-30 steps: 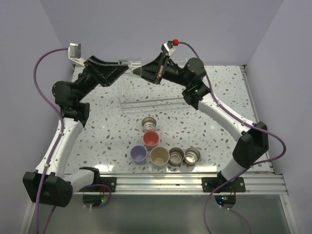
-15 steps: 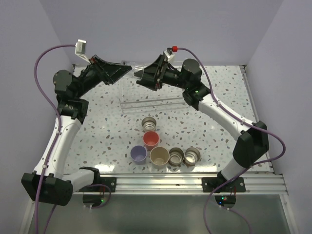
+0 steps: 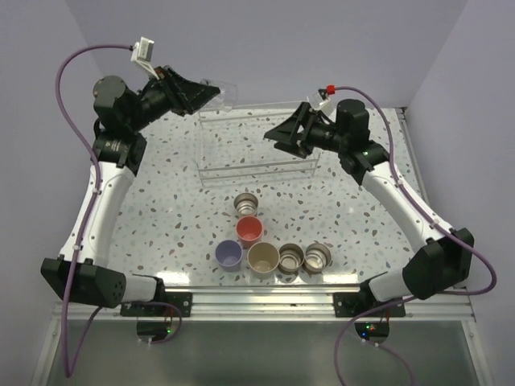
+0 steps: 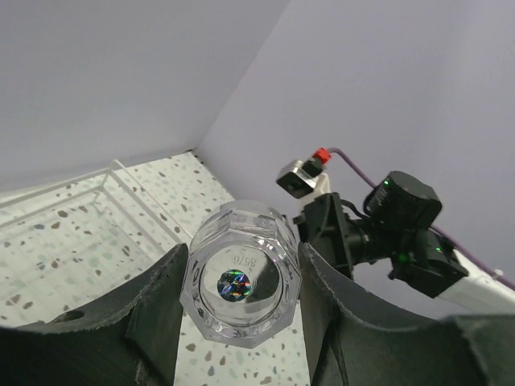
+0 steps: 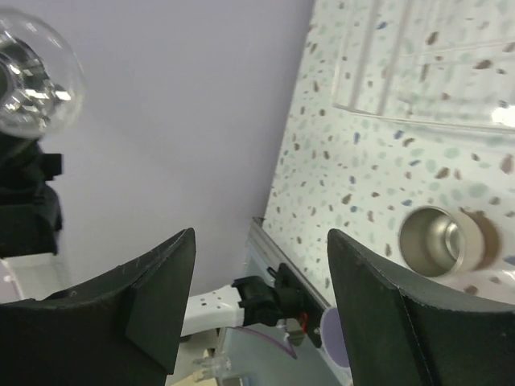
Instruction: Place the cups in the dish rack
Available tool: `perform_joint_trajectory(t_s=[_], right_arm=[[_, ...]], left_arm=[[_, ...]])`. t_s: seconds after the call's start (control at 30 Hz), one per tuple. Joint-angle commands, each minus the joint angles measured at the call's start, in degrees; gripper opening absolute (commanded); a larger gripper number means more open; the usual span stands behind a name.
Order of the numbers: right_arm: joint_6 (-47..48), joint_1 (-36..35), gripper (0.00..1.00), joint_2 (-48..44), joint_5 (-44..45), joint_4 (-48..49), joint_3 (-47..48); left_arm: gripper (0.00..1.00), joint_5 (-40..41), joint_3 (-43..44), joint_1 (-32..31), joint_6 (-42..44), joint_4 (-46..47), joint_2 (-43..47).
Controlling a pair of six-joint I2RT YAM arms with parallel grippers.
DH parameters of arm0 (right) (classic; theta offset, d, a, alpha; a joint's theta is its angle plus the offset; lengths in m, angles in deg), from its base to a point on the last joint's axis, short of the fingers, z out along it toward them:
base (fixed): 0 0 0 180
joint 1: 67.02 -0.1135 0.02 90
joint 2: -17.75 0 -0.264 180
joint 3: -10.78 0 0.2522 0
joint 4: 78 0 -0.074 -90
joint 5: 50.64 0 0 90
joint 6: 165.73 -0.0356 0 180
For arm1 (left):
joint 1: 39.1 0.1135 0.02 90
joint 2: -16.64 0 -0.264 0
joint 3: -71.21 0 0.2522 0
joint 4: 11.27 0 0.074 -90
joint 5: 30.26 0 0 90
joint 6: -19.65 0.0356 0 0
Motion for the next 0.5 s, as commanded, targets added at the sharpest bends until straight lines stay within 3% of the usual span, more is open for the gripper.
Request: perform_joint_trajectory(t_s=[0.0,0.13,0.47], right_arm=[[7.73,1.05,0.7,-4.49,1.6,-10.04,-1.45],[15.98,0.96,0.7,-5.9,5.37,-19.37,-1.1],[28.92,0.96,0.69,-7.92,13.9,-36.16,0.84]], left_arm=[[0.0,3.51,8.81,0.19,10.37,-11.34,-5.17],[0.0,9.41,17.26,0.1,20.99,-21.45,-12.37],[0.0,20.57,28.94,-2.27,30.59,-30.25,-32.49]])
